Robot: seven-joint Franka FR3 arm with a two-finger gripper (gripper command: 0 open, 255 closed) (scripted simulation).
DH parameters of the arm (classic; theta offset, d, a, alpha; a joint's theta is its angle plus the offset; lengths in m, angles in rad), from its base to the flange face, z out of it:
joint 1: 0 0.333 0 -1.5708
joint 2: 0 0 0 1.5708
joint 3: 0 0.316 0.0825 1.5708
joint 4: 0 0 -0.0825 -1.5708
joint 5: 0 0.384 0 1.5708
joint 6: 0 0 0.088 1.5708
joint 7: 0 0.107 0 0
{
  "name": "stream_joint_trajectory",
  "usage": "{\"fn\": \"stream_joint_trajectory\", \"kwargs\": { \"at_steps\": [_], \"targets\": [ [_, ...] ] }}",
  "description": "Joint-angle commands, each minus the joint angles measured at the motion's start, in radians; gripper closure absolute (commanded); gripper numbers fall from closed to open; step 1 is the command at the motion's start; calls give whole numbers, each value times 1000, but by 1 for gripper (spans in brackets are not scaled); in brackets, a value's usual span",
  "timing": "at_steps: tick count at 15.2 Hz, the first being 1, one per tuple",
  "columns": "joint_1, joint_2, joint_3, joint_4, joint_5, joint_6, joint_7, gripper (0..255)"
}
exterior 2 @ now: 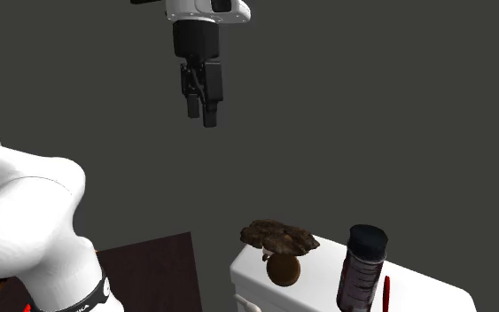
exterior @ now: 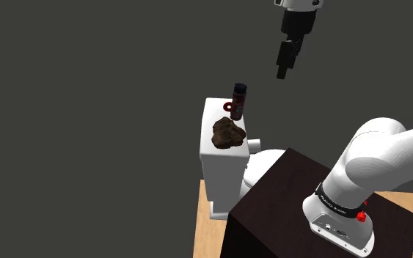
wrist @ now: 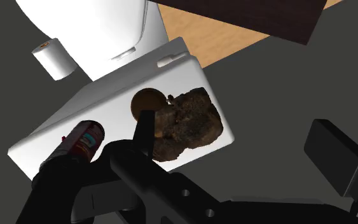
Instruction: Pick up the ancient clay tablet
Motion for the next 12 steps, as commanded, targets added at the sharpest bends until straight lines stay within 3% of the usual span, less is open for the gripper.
{"fn": "stream_joint_trajectory", "kwargs": {
  "at_steps": [1,7,12],
  "targets": [
    [0,0,0,0,0,0,0,0],
    [-19,136,-165,-51,110,181,-71,0],
    [-12,292,-298,-64,243,311,-168,0]
  ]
}}
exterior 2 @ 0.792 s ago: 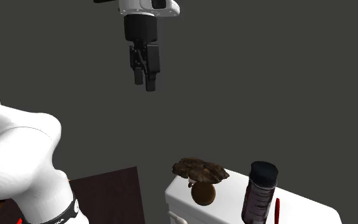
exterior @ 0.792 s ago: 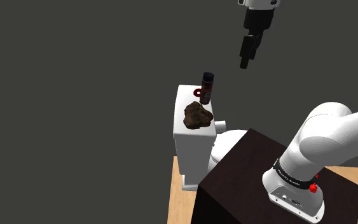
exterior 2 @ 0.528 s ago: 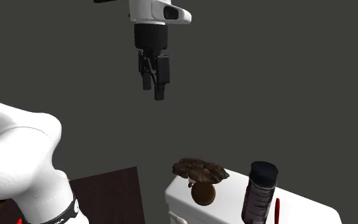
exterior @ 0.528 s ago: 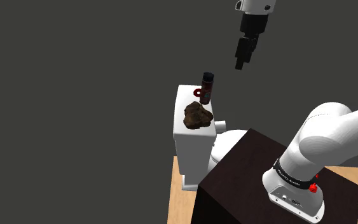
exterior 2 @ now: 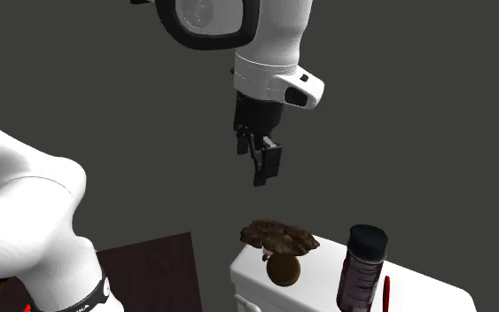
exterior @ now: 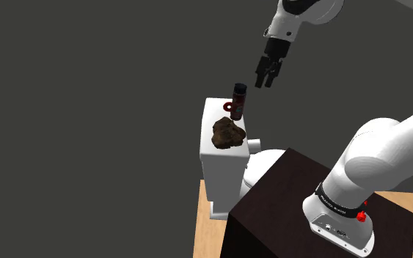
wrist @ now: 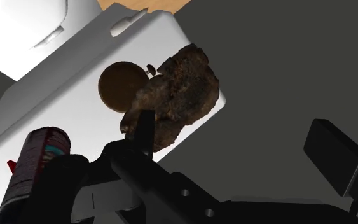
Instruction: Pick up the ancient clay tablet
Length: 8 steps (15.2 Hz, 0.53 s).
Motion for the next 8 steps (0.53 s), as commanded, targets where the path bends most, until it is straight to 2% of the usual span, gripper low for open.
{"fn": "stream_joint_trajectory", "kwargs": {
  "at_steps": [1,4,8],
  "targets": [
    [9,75,-52,0,67,54,-45,0],
    [27,192,-128,14,183,106,-130,0],
    [50,374,-215,55,376,131,-269,0]
  ]
}}
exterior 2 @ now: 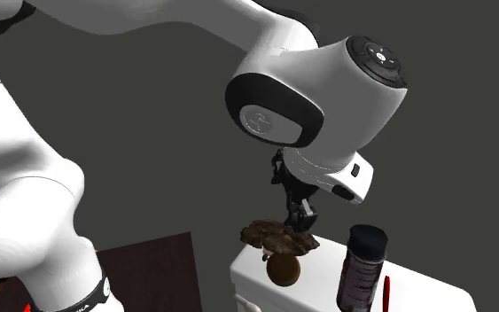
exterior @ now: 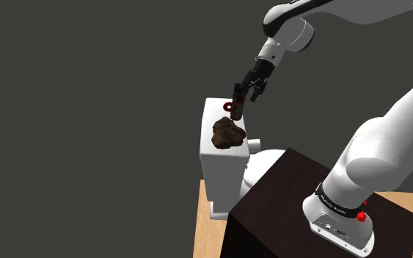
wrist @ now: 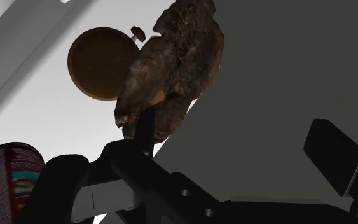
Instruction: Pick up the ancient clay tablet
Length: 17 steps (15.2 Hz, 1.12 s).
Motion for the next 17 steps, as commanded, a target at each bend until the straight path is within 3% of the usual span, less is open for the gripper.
{"fn": "stream_joint_trajectory", "kwargs": {
  "at_steps": [1,5,9,17],
  "targets": [
    [9,95,-35,24,111,2,-72,0],
    [-6,308,-69,100,335,-52,-213,0],
    [-62,521,-44,194,541,-141,-314,0],
    [-86,626,-18,213,606,-132,-387,0]
  ]
}}
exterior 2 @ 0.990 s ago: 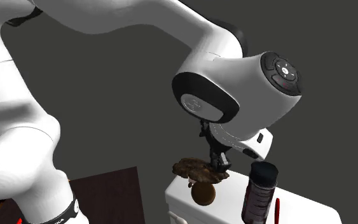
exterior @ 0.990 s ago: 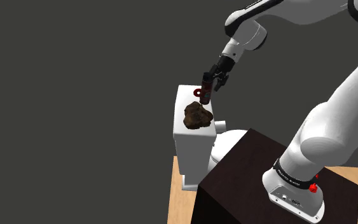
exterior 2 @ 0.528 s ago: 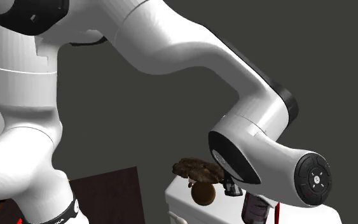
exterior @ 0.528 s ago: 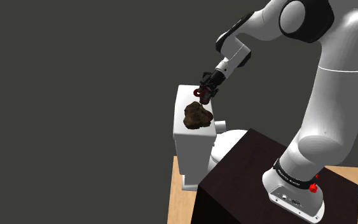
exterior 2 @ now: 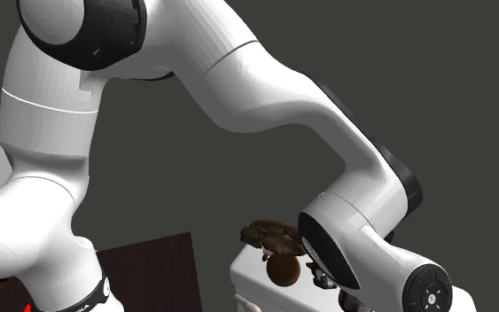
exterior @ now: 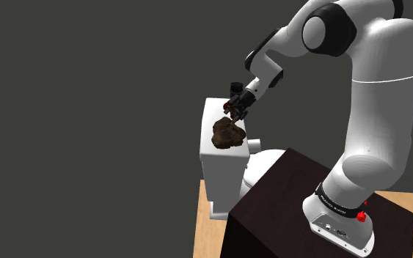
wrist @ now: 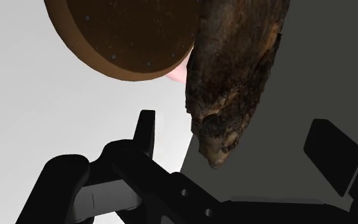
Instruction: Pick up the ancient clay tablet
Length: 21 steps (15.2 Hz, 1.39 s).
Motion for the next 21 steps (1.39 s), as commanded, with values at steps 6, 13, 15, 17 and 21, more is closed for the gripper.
{"fn": "stream_joint_trajectory", "kwargs": {
  "at_steps": [6,13,15,17,21],
  "targets": [
    [-1,16,5,3,11,6,-11,255],
    [1,3,2,1,4,3,-1,255],
    [5,-19,-3,-2,-8,-3,17,255],
    [8,-41,-8,-4,-19,-9,35,255],
    [15,-85,-17,-5,-42,-22,71,255]
  ]
}}
